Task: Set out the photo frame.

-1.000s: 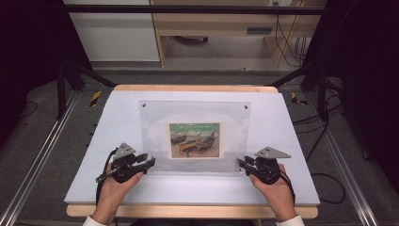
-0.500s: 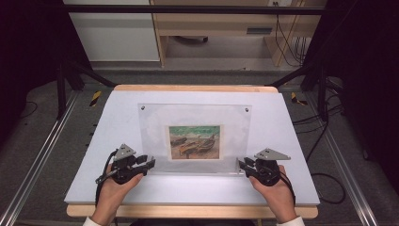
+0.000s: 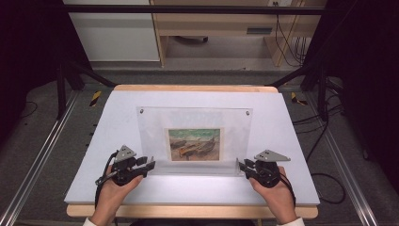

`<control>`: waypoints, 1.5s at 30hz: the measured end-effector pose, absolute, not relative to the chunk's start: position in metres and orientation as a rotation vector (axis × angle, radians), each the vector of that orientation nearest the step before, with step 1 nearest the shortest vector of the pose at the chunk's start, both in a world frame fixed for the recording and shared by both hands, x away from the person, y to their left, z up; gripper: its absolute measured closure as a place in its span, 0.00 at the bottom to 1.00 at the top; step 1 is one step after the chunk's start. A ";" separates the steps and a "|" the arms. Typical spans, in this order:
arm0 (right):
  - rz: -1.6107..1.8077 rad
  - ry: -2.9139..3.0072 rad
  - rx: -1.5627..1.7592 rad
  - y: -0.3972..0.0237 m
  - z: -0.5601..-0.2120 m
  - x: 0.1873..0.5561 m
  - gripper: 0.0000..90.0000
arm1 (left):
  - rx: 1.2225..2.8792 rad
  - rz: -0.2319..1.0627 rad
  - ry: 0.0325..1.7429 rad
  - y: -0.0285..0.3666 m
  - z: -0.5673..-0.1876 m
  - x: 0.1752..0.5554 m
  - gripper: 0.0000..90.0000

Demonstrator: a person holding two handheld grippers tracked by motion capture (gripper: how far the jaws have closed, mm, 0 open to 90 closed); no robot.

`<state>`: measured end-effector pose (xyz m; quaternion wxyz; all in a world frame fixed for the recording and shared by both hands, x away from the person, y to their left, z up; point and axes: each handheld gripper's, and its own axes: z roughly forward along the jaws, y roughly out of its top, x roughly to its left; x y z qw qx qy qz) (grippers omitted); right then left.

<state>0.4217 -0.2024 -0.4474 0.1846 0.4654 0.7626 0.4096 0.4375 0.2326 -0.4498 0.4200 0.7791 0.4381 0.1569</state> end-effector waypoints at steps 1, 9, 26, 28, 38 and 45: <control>1.153 2.152 1.305 -0.203 -0.448 0.422 0.79 | 1.959 0.394 1.096 0.233 -0.450 0.437 0.63; 1.153 2.156 1.303 -0.203 -0.449 0.420 0.78 | 1.973 0.399 1.091 0.232 -0.451 0.435 0.64; 1.146 2.176 1.299 -0.203 -0.449 0.420 0.78 | 2.002 0.411 1.087 0.231 -0.452 0.432 0.64; 1.146 2.179 1.300 -0.203 -0.449 0.420 0.78 | 2.005 0.413 1.088 0.231 -0.452 0.432 0.64; 1.132 2.197 1.296 -0.202 -0.451 0.416 0.78 | 2.027 0.413 1.082 0.230 -0.453 0.430 0.64; 1.137 2.202 1.288 -0.203 -0.451 0.417 0.76 | 2.024 0.413 1.080 0.230 -0.453 0.429 0.62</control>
